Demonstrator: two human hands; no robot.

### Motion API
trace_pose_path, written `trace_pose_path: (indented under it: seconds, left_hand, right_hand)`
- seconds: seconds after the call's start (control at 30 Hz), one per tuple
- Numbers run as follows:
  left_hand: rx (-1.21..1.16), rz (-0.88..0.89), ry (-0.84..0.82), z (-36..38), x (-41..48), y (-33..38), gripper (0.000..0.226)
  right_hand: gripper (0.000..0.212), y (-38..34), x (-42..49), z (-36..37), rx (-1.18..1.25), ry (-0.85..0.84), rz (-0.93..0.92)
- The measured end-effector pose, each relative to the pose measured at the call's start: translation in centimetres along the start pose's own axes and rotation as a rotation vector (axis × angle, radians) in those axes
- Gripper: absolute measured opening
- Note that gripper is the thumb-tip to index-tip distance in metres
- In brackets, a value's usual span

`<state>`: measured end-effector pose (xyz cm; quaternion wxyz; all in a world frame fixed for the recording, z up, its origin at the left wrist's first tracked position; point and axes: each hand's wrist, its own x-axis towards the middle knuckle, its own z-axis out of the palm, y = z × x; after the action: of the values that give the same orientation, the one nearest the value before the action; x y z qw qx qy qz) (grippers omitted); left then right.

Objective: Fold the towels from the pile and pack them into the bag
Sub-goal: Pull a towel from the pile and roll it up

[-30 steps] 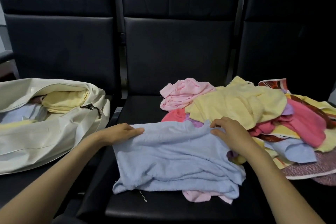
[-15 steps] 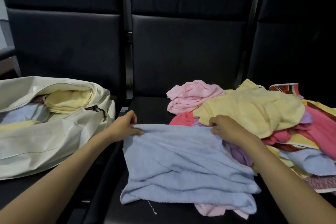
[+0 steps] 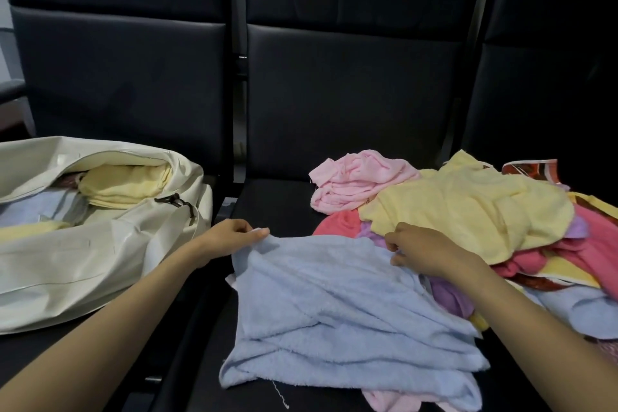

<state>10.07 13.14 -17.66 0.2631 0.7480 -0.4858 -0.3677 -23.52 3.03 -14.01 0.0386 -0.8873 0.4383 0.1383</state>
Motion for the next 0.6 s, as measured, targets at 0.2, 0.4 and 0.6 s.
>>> trace_pose_path:
  seconds: [0.2, 0.4, 0.6]
  left_hand:
    - [0.353, 0.095, 0.126, 0.9, 0.8, 0.0, 0.031]
    - [0.506, 0.32, 0.041, 0.8, 1.2, -0.6, 0.02]
    - [0.532, 0.276, -0.031, 0.6, 1.2, -0.4, 0.019]
  right_hand:
    - [0.007, -1.2, 0.8, -0.2, -0.064, -0.159, 0.012]
    - [0.008, -1.9, 1.0, -0.9, -0.029, -0.099, -0.049]
    - [0.01, -1.1, 0.7, -1.2, 0.136, -0.146, -0.028]
